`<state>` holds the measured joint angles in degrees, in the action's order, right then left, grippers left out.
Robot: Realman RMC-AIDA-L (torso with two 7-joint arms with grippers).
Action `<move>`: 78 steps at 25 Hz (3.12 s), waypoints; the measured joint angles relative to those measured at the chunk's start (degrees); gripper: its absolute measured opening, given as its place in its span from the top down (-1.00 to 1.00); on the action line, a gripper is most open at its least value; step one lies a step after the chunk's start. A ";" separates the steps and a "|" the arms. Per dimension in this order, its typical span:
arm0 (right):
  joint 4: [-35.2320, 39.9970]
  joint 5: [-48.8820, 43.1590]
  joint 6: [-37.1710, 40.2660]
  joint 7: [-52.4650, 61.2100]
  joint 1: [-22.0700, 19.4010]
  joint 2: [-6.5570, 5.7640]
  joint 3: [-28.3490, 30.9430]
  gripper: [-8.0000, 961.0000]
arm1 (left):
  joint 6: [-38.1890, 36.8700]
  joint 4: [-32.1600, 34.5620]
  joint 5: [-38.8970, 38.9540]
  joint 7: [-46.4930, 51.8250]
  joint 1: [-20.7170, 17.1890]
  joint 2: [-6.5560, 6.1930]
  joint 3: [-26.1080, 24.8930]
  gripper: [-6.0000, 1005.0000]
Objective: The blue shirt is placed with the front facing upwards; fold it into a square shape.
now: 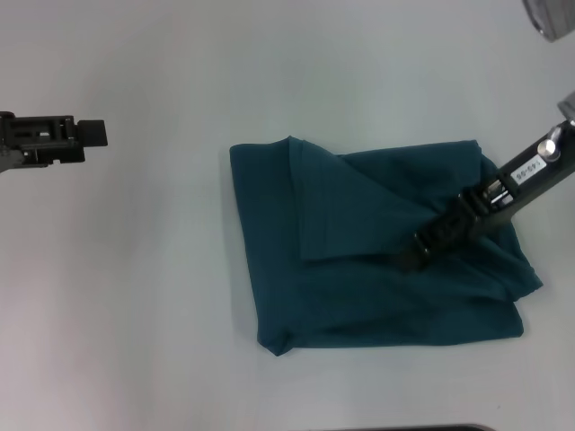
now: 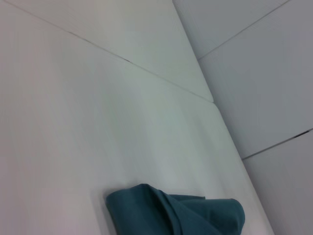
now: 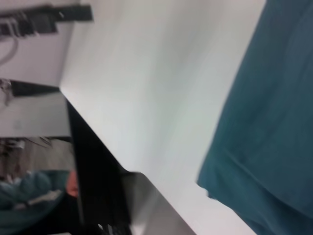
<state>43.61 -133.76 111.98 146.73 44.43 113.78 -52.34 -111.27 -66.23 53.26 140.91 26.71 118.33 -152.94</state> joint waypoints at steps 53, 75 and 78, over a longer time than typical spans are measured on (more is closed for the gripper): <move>9.16 -6.72 -1.44 -1.69 -3.02 2.91 7.29 0.04 | -0.03 1.19 0.53 -0.34 -0.22 1.12 0.45 -0.46; 3.46 -4.63 -6.94 0.32 0.32 3.94 -1.49 0.04 | -0.11 1.19 0.53 -0.58 -0.21 1.12 0.12 -0.46; 3.39 -4.65 -7.58 1.61 0.10 3.62 -2.07 0.04 | -0.11 1.19 0.53 -0.61 -0.23 1.12 -0.08 -0.46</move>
<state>47.00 -138.40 104.39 148.34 44.53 117.40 -54.41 -111.38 -65.04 53.79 140.30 26.48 119.44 -153.02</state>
